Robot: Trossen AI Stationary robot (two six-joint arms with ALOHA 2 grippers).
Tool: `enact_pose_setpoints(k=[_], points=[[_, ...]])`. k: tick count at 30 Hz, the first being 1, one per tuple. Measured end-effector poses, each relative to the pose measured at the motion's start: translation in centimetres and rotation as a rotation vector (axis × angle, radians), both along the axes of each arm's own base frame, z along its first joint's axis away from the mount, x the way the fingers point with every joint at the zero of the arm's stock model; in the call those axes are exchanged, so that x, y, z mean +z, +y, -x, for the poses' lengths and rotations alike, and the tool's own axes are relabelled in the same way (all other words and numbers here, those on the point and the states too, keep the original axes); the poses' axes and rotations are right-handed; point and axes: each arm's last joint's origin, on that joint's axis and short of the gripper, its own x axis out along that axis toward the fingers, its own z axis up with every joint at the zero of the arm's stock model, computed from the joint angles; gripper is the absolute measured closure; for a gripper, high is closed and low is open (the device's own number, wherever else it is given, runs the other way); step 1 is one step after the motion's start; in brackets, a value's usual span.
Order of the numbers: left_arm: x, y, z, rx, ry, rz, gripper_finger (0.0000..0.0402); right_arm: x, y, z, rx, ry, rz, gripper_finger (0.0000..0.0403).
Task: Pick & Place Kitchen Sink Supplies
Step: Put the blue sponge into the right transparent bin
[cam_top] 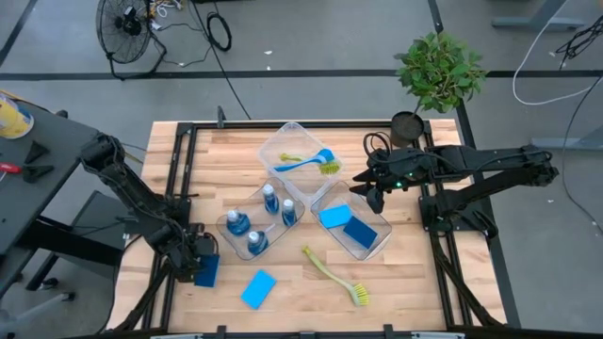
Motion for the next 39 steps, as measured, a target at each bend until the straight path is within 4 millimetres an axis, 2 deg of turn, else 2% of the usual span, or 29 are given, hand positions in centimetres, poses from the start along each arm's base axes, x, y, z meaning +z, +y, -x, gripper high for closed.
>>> enact_pose_setpoints(k=[11,21,25,31,39], points=[[-0.1,0.0,0.1,-0.008,0.035,0.011,0.0313,0.0,0.0,0.0,0.000,0.000,0.000,0.0220],[-0.1,-0.2,0.3,-0.027,0.095,0.068,0.0384,0.0,0.0,0.0,0.015,0.001,0.021,0.0220],[0.4,-0.5,0.2,-0.018,0.134,0.105,0.0394,0.1,0.0,-0.1,0.020,-0.010,0.027,0.0220],[2.9,-1.5,-0.3,-0.028,0.163,0.135,0.0395,0.1,0.0,-0.1,0.032,-0.010,0.037,0.0220],[9.0,-2.4,-1.0,-0.025,0.173,0.118,0.0395,0.1,0.0,-0.1,0.055,-0.008,0.058,0.0220]])
